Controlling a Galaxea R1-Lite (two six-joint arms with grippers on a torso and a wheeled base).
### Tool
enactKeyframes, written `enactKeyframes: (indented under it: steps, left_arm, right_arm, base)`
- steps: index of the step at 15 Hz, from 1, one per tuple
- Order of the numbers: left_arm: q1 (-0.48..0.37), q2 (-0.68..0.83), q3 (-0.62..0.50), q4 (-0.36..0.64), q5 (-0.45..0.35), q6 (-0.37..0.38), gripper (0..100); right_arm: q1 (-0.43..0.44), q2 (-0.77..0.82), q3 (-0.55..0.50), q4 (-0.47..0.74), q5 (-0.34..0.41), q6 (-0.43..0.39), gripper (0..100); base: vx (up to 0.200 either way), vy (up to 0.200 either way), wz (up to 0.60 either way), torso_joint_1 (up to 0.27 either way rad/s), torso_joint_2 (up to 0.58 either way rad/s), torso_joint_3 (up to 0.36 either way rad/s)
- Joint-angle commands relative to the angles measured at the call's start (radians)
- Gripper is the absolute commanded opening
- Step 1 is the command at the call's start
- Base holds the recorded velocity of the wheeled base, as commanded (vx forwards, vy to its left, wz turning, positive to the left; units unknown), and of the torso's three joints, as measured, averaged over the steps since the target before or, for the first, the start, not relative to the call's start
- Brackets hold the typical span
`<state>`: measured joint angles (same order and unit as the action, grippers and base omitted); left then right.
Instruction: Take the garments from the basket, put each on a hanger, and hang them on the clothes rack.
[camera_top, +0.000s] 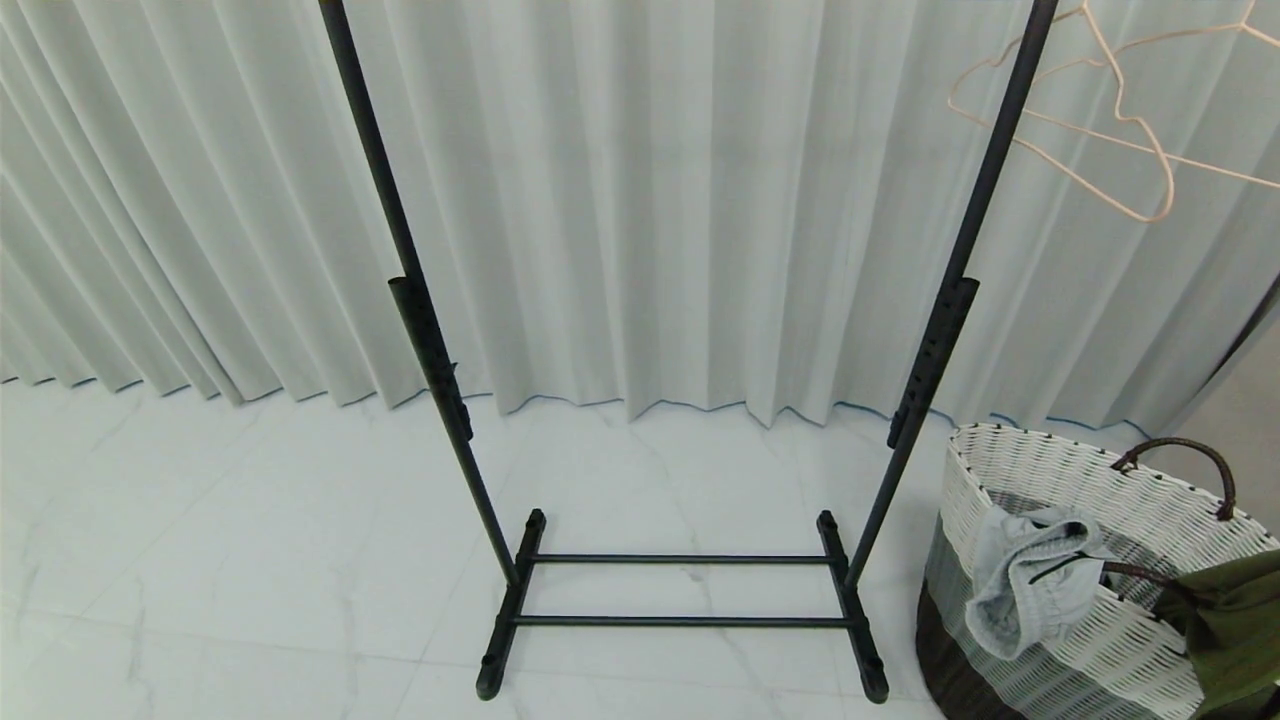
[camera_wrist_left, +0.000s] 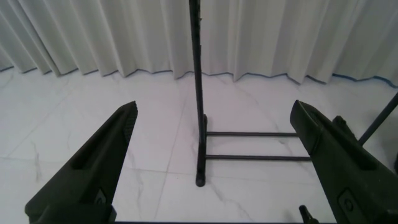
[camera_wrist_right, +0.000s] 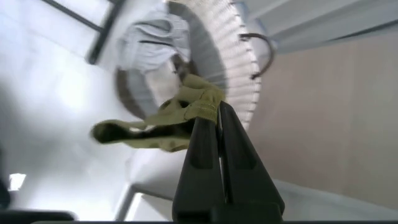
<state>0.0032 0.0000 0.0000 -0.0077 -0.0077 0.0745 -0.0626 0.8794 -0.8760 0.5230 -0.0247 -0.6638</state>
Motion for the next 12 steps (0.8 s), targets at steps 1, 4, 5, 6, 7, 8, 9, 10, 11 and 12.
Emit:
enactKeyframes:
  steps: [1, 4, 5, 6, 7, 8, 9, 10, 11, 12]
  left_arm:
    - [0.0, 0.0, 0.0, 0.0, 0.0, 0.002, 100]
    - [-0.015, 0.04, -0.098, -0.008, -0.091, -0.005, 100]
    - [-0.023, 0.114, -0.175, -0.009, -0.143, -0.022, 100]
    - [-0.025, 0.209, -0.276, -0.009, -0.152, -0.035, 100]
    - [-0.029, 0.307, -0.35, -0.009, -0.155, -0.035, 100]
    - [-0.037, 0.413, -0.43, -0.009, -0.173, -0.035, 100]
    - [-0.048, 0.497, -0.491, -0.009, -0.21, -0.036, 100]
    - [-0.058, 0.566, -0.529, -0.009, -0.252, -0.035, 100]
    - [-0.075, 0.63, -0.552, -0.009, -0.295, -0.033, 100]
    - [-0.101, 0.68, -0.569, -0.009, -0.324, -0.032, 100]
  right_arm:
    - [0.03, 0.004, -0.066, 0.066, 0.014, 0.039, 0]
    - [0.122, -0.002, -0.173, 0.173, 0.085, 0.138, 0]
    - [0.162, 0.0, -0.202, 0.193, 0.095, 0.148, 0]
    - [0.207, 0.004, -0.227, 0.201, 0.112, 0.167, 0]
    - [0.257, 0.007, -0.247, 0.201, 0.134, 0.197, 0]
    - [0.319, 0.012, -0.267, 0.201, 0.149, 0.236, 0]
    - [0.374, 0.018, -0.282, 0.196, 0.149, 0.268, 0]
    - [0.428, 0.029, -0.296, 0.189, 0.15, 0.3, 0]
    - [0.486, 0.044, -0.305, 0.167, 0.15, 0.329, 0]
    - [0.532, 0.063, -0.305, 0.134, 0.147, 0.349, 0]
  base:
    - [0.0, 0.0, 0.0, 0.0, 0.0, 0.0]
    - [0.0, 0.0, 0.0, 0.0, 0.0, 0.0]
    - [0.0, 0.0, 0.0, 0.0, 0.0, 0.0]
    - [0.0, 0.0, 0.0, 0.0, 0.0, 0.0]
    - [0.0, 0.0, 0.0, 0.0, 0.0, 0.0]
    - [0.0, 0.0, 0.0, 0.0, 0.0, 0.0]
    - [0.0, 0.0, 0.0, 0.0, 0.0, 0.0]
    - [0.0, 0.0, 0.0, 0.0, 0.0, 0.0]
    - [0.0, 0.0, 0.0, 0.0, 0.0, 0.0]
    - [0.0, 0.0, 0.0, 0.0, 0.0, 0.0]
